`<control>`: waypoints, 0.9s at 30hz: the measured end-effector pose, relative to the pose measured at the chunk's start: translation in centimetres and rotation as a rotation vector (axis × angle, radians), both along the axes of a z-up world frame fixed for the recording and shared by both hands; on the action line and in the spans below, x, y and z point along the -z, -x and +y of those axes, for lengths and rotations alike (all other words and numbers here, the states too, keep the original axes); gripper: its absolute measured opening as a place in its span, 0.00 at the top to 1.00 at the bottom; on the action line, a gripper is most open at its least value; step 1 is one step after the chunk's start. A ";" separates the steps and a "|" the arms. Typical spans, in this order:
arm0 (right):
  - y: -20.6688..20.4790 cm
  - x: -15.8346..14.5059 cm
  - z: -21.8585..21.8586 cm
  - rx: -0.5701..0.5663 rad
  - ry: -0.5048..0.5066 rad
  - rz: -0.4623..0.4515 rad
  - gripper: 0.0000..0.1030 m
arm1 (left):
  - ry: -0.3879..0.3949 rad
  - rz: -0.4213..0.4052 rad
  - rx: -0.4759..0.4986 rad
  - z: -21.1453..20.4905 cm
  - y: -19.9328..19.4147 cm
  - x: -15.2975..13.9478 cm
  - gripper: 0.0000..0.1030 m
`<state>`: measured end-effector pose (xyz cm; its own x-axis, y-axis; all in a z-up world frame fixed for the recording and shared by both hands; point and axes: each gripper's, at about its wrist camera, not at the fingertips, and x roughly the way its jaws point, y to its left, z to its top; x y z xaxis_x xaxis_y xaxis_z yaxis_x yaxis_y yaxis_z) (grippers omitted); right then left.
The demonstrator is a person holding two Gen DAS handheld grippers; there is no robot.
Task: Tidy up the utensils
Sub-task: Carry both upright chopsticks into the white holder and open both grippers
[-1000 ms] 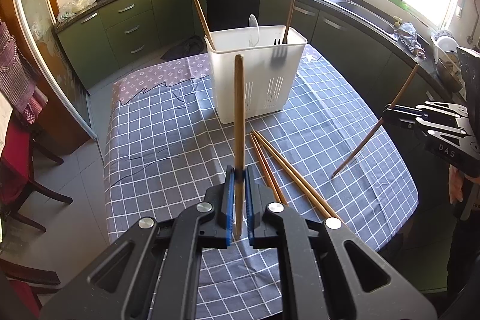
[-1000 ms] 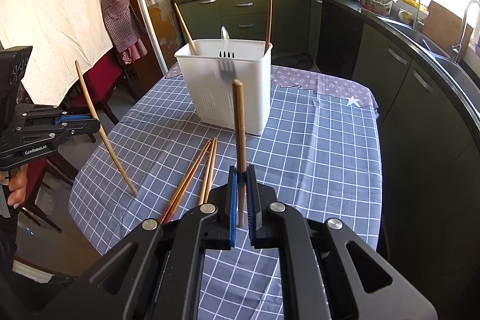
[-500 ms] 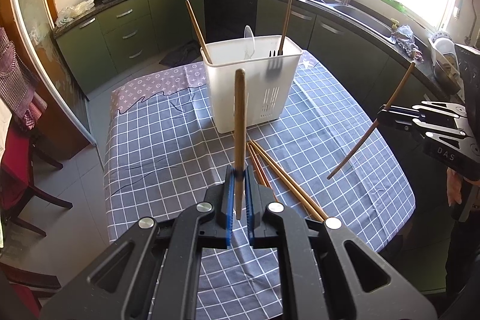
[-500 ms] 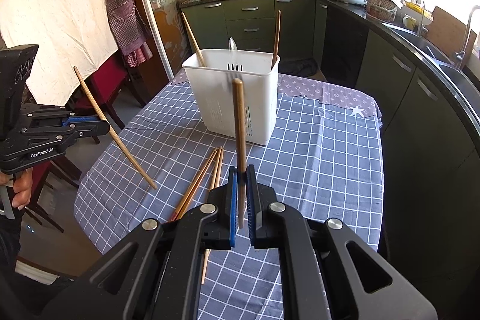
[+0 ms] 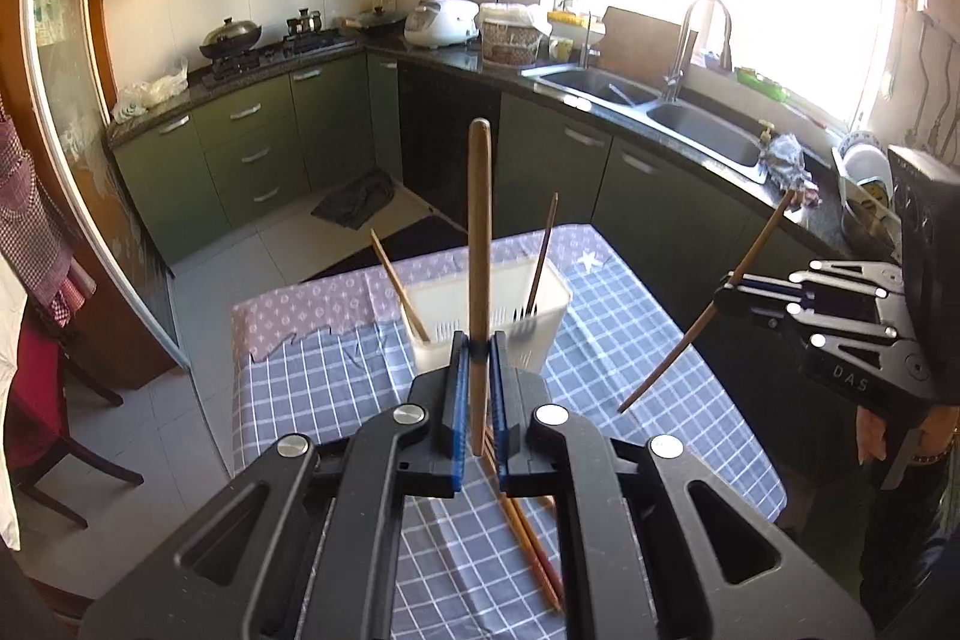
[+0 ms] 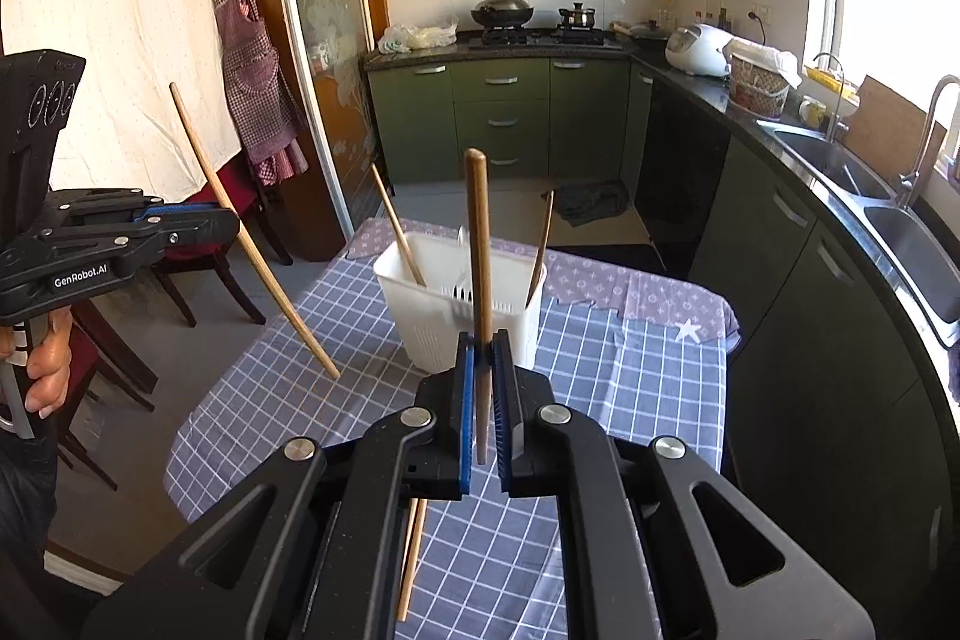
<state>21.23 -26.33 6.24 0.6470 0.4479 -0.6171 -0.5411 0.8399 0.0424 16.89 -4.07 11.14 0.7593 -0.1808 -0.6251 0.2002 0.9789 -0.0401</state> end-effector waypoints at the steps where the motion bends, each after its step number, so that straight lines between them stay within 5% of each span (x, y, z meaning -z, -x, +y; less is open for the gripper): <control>1: -0.3 -0.8 0.0 0.002 -0.008 -0.009 0.93 | 0.008 -0.021 -0.003 -0.1 -0.4 -1.0 0.93; 7: -2.0 -4.1 0.1 0.019 -0.032 -0.058 0.93 | 0.025 -0.104 -0.039 -0.7 -3.7 -4.1 0.93; 15: -5.5 -6.5 1.2 0.042 -0.095 -0.102 0.93 | 0.030 -0.057 -0.106 -0.4 -8.7 -1.2 0.93; 24: -10.8 -3.9 3.8 0.067 -0.087 -0.056 0.94 | -0.012 0.043 -0.111 -0.3 -10.7 4.2 0.93; 27: -12.0 -2.0 4.6 0.067 -0.067 -0.031 0.93 | -0.011 0.070 -0.100 0.0 -10.6 5.4 0.81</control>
